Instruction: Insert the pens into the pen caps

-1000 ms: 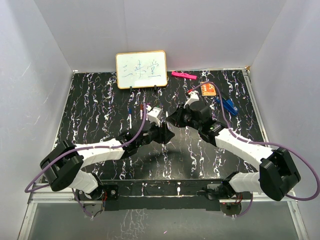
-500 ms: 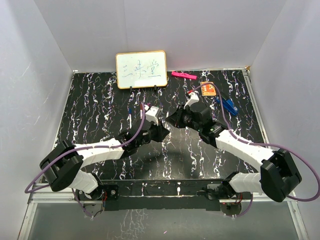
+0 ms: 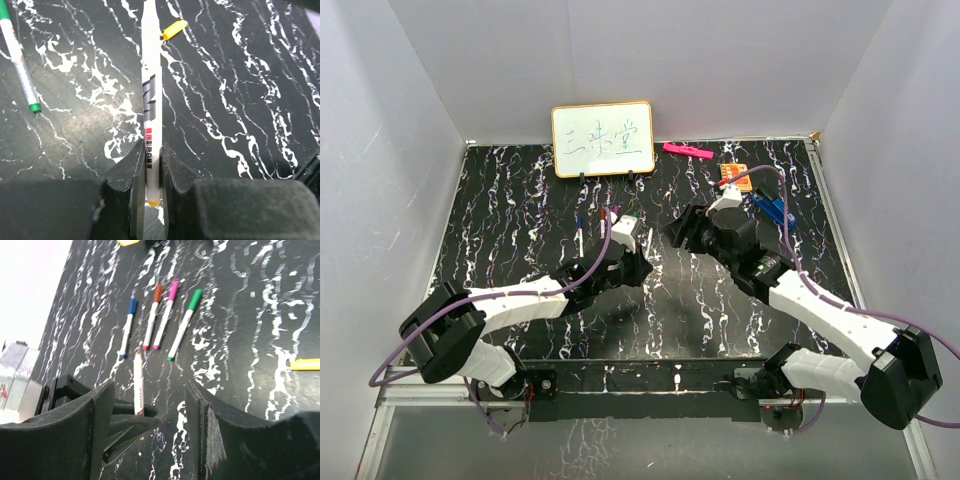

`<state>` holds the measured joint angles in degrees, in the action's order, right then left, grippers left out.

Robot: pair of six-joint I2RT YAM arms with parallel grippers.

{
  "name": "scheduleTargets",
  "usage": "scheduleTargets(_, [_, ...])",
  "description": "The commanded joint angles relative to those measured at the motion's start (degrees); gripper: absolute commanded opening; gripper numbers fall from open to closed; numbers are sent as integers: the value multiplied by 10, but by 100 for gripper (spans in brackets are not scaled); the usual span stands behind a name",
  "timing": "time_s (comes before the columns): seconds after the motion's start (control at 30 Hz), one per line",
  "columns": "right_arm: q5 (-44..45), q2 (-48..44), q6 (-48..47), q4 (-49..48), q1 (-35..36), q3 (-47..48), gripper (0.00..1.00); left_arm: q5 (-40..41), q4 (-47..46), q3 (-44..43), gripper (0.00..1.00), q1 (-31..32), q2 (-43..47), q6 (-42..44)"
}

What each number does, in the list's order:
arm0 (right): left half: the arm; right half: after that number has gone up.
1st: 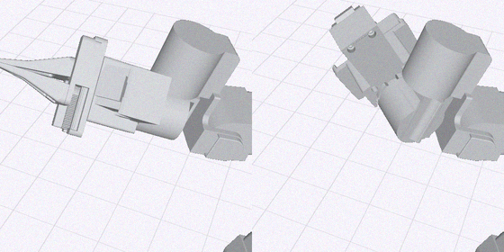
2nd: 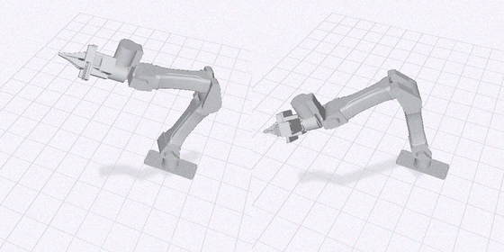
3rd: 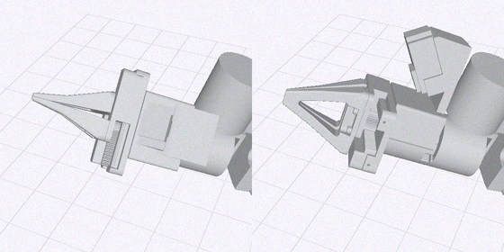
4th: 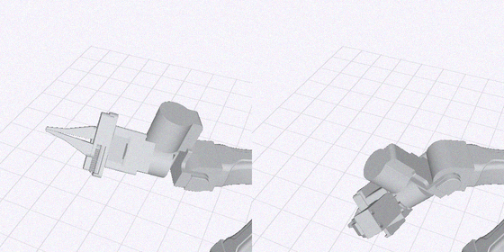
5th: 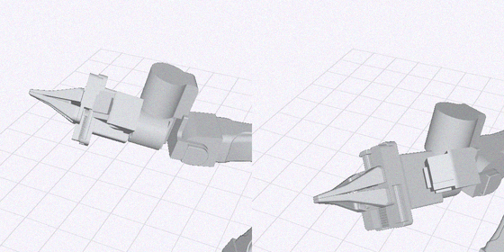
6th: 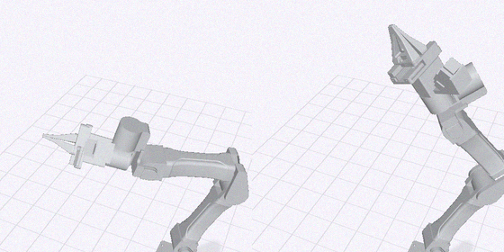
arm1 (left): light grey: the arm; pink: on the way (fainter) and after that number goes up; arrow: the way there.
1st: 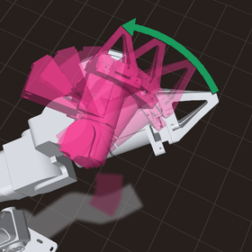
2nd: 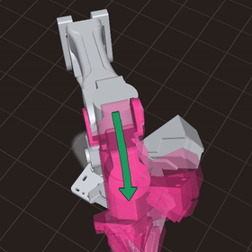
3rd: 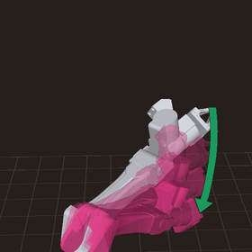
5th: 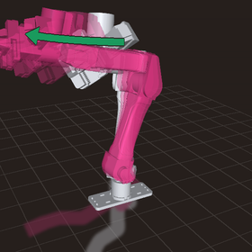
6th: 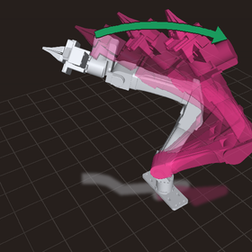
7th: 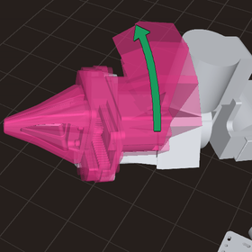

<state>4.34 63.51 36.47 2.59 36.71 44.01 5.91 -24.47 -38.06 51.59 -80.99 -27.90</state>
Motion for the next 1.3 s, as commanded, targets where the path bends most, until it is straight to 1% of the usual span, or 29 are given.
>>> scheduleTargets(0.0, [140, -1, 43, 93, 1, 53, 55, 31, 51, -13, 0, 0, 23, 6])
scheduleTargets(0.07, [200, 20, 78, 169, 1, 80, 49, 35, 70, -14, 0, 0, 23, 9])
scheduleTargets(0.1, [219, 31, 93, 199, 1, 98, 44, 38, 83, -14, 0, 0, 23, 11])
scheduleTargets(0.13, [229, 43, 101, 219, 1, 109, 40, 40, 97, -16, 0, 1, 23, 12])
scheduleTargets(0.27, [248, 86, 119, 262, 0, 133, 38, 41, 166, -38, 0, 1, 10, 21])
scheduleTargets(0.37, [267, 108, 158, 274, -2, 135, 38, 43, 201, -49, 0, 0, 0, 28])
scheduleTargets(0.63, [311, 165, 246, 300, -12, 161, 39, 40, 210, -47, 0, 1, 2, 42])
scheduleTargets(0.8, [314, 190, 271, 290, -24, 174, 41, 23, 199, -42, 0, 0, 4, 51])
scheduleTargets(0.9, [311, 208, 276, 284, -35, 182, 44, 25, 203, -43, 0, 1, 2, 52])
scheduleTargets(0.93, [302, 216, 275, 281, -40, 184, 48, 26, 204, -43, 0, 1, 1, 53])
scheduleTargets(0.97, [292, 224, 272, 279, -47, 186, 50, 27, 207, -44, 0, 0, 0, 53])
scheduleTargets(1.07, [256, 246, 263, 276, -66, 190, 50, 34, 218, -51, 0, 0, -6, 53])
scheduleTargets(1.27, [224, 269, 238, 257, -79, 186, 51, 56, 243, -59, 0, 1, -11, 49])
